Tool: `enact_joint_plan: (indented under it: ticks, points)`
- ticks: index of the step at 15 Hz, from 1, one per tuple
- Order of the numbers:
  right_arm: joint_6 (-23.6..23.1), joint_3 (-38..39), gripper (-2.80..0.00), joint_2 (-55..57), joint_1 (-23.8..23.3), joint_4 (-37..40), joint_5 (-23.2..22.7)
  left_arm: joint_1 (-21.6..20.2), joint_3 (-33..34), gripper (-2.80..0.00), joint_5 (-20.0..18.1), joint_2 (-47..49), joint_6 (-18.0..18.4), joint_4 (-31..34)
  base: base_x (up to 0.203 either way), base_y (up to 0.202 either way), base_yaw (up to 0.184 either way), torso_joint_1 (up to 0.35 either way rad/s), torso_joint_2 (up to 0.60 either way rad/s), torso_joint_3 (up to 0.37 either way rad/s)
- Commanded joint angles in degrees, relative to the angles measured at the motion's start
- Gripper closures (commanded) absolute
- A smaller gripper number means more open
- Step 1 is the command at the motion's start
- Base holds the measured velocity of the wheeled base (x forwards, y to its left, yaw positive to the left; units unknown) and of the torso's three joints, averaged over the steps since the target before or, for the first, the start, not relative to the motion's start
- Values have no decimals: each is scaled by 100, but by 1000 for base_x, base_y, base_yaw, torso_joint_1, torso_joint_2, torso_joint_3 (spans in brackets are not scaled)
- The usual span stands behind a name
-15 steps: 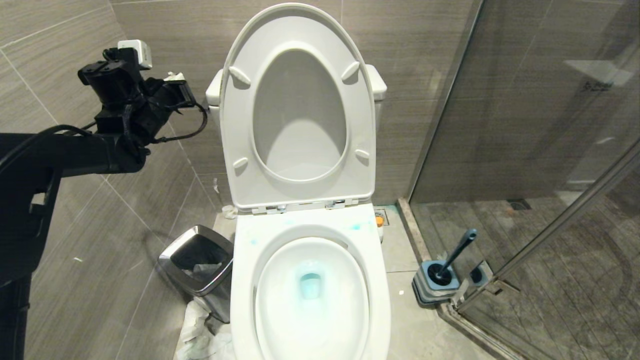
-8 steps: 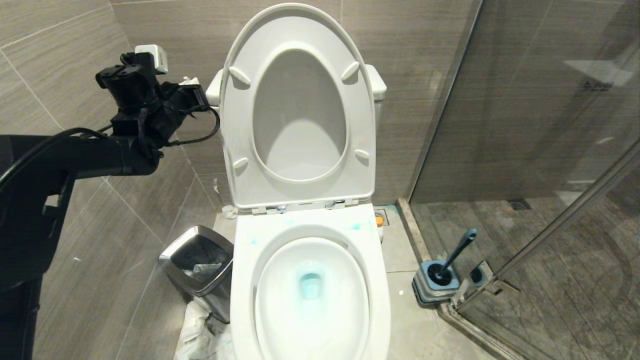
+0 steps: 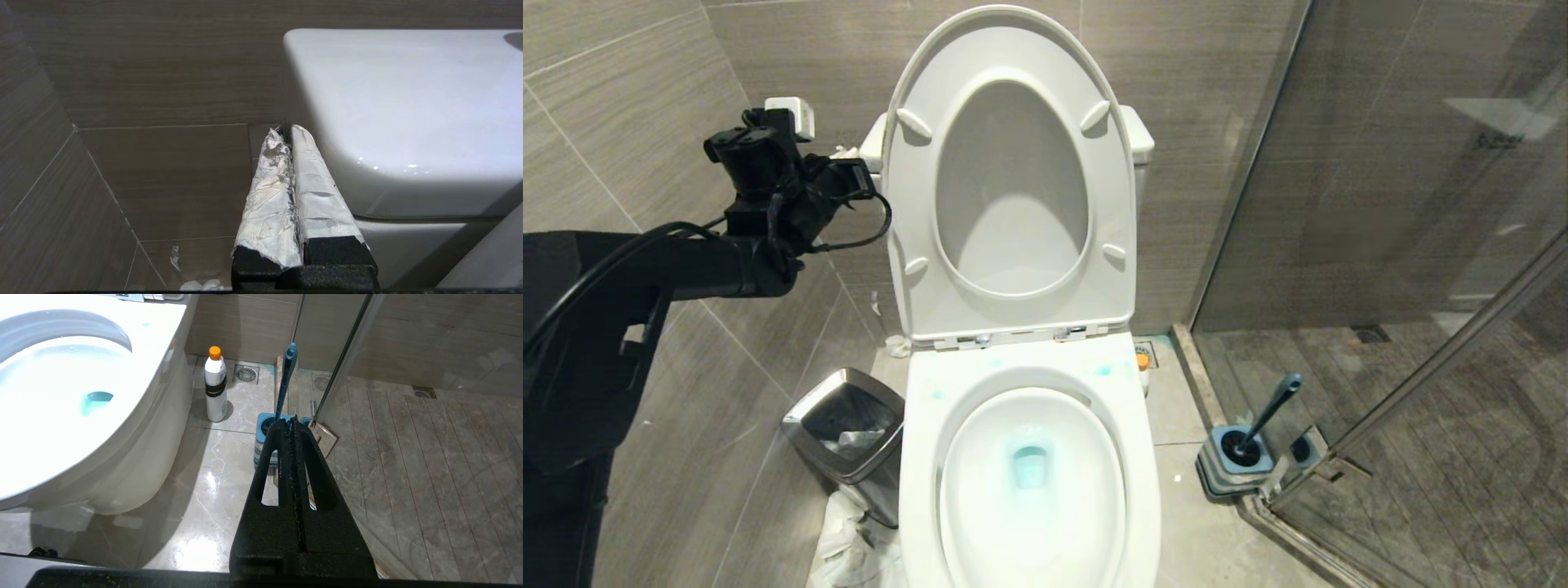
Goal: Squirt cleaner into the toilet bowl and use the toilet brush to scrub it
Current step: Flush the toilet
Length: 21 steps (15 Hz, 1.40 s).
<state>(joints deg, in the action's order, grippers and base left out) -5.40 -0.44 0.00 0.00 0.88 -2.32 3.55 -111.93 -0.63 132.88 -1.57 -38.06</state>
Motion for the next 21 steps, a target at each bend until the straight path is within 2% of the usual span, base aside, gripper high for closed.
enact_joint_plan:
  ticks: [1, 5, 8, 10, 14, 21]
  points:
    - [-5, 0, 0, 9, 0, 0, -6, -38, -4, 0, -4, 98, 57, -10, 0, 0, 0, 0, 0, 0]
    - [-5, 0, 0, 9, 0, 0, -6, -149, -4, 0, -54, 120, 289, 642, 0, 0, 0, 0, 0, 0]
    - [-5, 0, 0, 9, 0, 0, -6, -153, -4, 0, -77, 212, 332, 949, 0, 0, 0, 0, 0, 0]
    - [-5, 0, 0, 9, -7, 0, -6, -127, -7, 0, -77, 289, 485, 1036, 0, 0, 0, 0, 0, 0]
    - [-5, 0, 0, 9, 0, 0, -6, -68, -108, 0, -479, 482, 720, 1056, 0, 0, 0, 0, 0, 0]
    - [-5, 0, 0, 9, 0, 0, -6, 14, -101, 0, -473, 546, 729, 1046, 0, 0, 0, 0, 0, 0]
